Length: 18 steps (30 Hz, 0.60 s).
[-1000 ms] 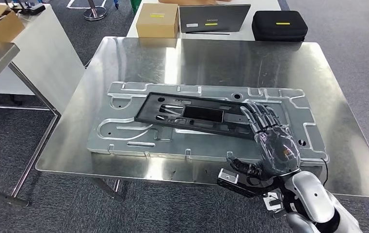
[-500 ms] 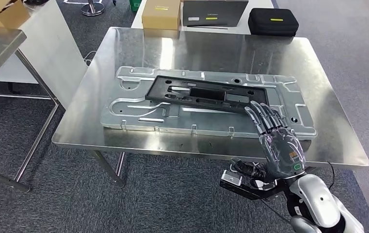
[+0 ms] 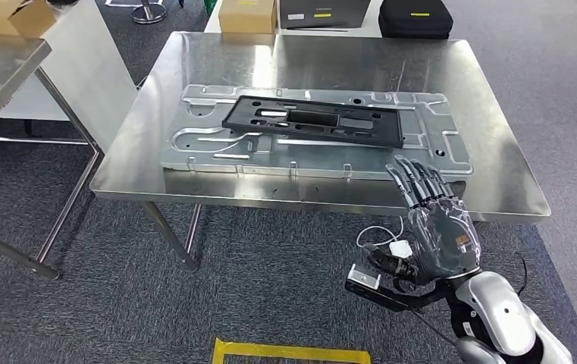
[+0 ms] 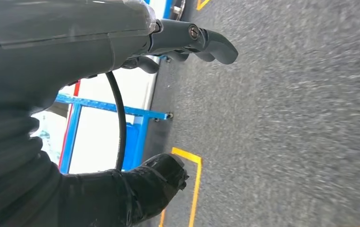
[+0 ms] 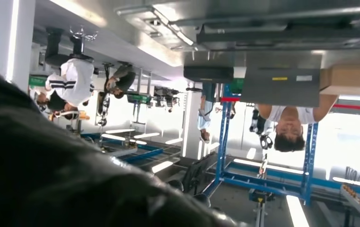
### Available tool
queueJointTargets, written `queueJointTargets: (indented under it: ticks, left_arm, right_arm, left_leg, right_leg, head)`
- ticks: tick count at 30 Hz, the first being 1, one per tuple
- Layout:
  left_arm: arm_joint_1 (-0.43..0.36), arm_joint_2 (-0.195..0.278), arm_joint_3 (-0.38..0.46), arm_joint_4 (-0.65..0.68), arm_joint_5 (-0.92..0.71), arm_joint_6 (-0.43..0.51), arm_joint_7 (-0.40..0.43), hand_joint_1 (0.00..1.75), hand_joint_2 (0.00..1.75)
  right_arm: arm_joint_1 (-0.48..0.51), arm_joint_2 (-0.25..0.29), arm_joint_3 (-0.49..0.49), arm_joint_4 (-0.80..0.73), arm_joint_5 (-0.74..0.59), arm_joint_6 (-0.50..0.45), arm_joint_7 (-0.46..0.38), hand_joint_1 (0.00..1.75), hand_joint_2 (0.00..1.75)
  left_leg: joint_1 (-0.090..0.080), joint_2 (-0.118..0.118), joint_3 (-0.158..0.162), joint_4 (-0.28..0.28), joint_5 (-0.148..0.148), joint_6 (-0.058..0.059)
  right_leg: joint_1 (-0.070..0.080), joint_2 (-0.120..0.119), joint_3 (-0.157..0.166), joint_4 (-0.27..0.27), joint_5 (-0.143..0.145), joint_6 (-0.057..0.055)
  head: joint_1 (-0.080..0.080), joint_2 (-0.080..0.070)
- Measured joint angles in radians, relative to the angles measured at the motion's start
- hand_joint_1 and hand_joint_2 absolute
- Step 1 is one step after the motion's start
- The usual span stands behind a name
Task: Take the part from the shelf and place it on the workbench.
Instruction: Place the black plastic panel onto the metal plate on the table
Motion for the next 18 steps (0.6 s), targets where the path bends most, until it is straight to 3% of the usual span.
queueJointTargets:
  ticks: [1,2,4,5,6,8,9,12,13,14,15,17,18]
  left_arm:
    - [0.0,0.0,0.0,0.0,0.0,0.0,0.0,0.0,1.75]
    - [-0.001,0.0,0.0,0.0,0.0,0.0,0.0,0.0,1.75]
    - [-0.003,0.0,0.0,0.0,0.0,0.0,-0.001,0.0,1.75]
    - [-0.004,0.0,0.0,0.0,0.0,0.0,-0.001,0.0,1.75]
    - [-0.004,0.0,0.0,0.0,0.0,0.0,-0.001,0.0,1.75]
    - [-0.003,0.0,0.0,0.0,0.0,0.0,-0.001,0.0,1.75]
    - [-0.002,0.0,0.0,0.0,0.0,0.0,0.0,0.0,1.75]
    - [-0.002,0.0,0.0,0.0,0.0,0.0,0.0,0.0,1.75]
    - [-0.002,0.0,0.0,0.0,0.0,0.0,0.0,0.0,1.75]
    - [-0.002,0.0,0.0,0.0,0.0,0.0,0.0,0.0,1.75]
    - [-0.002,0.0,0.0,0.0,0.0,0.0,0.0,0.0,1.75]
    - [-0.003,-0.001,0.0,0.0,0.0,0.0,0.0,0.0,1.75]
    - [-0.003,-0.003,0.0,0.0,0.0,0.0,0.0,0.0,1.75]
  right_arm:
    - [0.0,0.0,0.0,0.0,0.0,0.0,0.0,0.0,0.0]
    - [0.001,0.0,0.0,-0.001,0.0,0.0,0.0,0.0,0.0]
    - [-0.001,0.0,-0.001,-0.004,0.0,0.0,0.0,0.0,0.0]
    - [-0.001,0.0,-0.002,-0.005,0.0,-0.001,0.0,0.0,0.0]
    - [-0.001,0.0,-0.002,-0.005,0.0,0.0,0.0,0.0,0.0]
    - [0.0,0.0,-0.002,-0.005,0.0,0.0,0.0,0.0,0.0]
    - [0.001,0.0,-0.002,-0.005,0.0,0.0,0.0,0.0,0.0]
    - [0.003,0.0,-0.002,-0.005,0.0,0.0,0.0,0.0,0.0]
    - [0.004,0.0,-0.002,-0.005,0.0,0.0,0.0,0.0,0.0]
    - [0.004,0.0,-0.002,-0.005,0.0,0.0,0.0,0.0,0.0]
    - [0.005,0.0,-0.002,-0.005,0.0,0.0,0.0,0.0,0.0]
    - [0.004,0.0,-0.002,-0.005,0.0,0.0,0.0,0.0,0.0]
    - [0.003,-0.001,-0.003,-0.006,0.0,0.0,0.0,0.0,0.0]
  left_leg:
    - [0.003,0.0,0.039,-0.035,0.031,-0.003]
    - [0.006,-0.002,0.095,-0.1,0.042,-0.006]
    - [0.006,-0.008,0.192,-0.239,0.019,-0.003]
    - [0.003,-0.011,0.216,-0.281,0.001,0.003]
    - [-0.001,-0.011,0.22,-0.296,-0.003,0.012]
    - [-0.001,-0.006,0.203,-0.297,0.014,0.033]
    - [0.0,-0.002,0.192,-0.299,0.026,0.044]
    - [-0.006,0.006,0.147,-0.299,0.063,0.062]
    - [-0.009,0.007,0.13,-0.298,0.076,0.064]
    - [-0.014,0.007,0.114,-0.296,0.088,0.065]
    - [-0.018,0.008,0.098,-0.293,0.099,0.065]
    - [-0.024,0.008,0.069,-0.288,0.12,0.065]
    - [-0.027,0.008,0.059,-0.285,0.128,0.063]
  right_leg:
    - [-0.002,0.0,-0.018,0.008,0.01,0.005]
    - [-0.004,0.0,-0.036,0.016,0.018,0.012]
    - [-0.004,0.001,-0.057,0.032,0.033,0.026]
    - [-0.003,0.001,-0.062,0.034,0.041,0.034]
    - [-0.003,0.0,-0.063,0.033,0.05,0.041]
    - [-0.006,0.002,-0.07,0.036,0.049,0.053]
    - [-0.008,0.003,-0.079,0.055,0.021,0.056]
    - [-0.009,0.007,-0.122,0.215,-0.127,0.061]
    - [-0.008,0.007,-0.13,0.274,-0.151,0.061]
    - [-0.008,0.008,-0.126,0.309,-0.149,0.059]
    - [-0.006,0.008,-0.105,0.312,-0.128,0.055]
    - [0.004,0.008,-0.01,0.212,-0.082,0.035]
    - [0.011,0.006,0.051,0.13,-0.083,0.022]
  head:
    - [0.0,0.0]
    - [0.0,0.0]
    - [0.0,0.0]
    - [0.0,0.0]
    - [0.001,0.0]
    - [0.001,0.0]
    - [0.001,0.0]
    - [0.002,0.0]
    - [0.002,0.0]
    - [0.002,0.0]
    - [0.002,0.0]
    - [0.001,0.0]
    - [0.001,0.0]
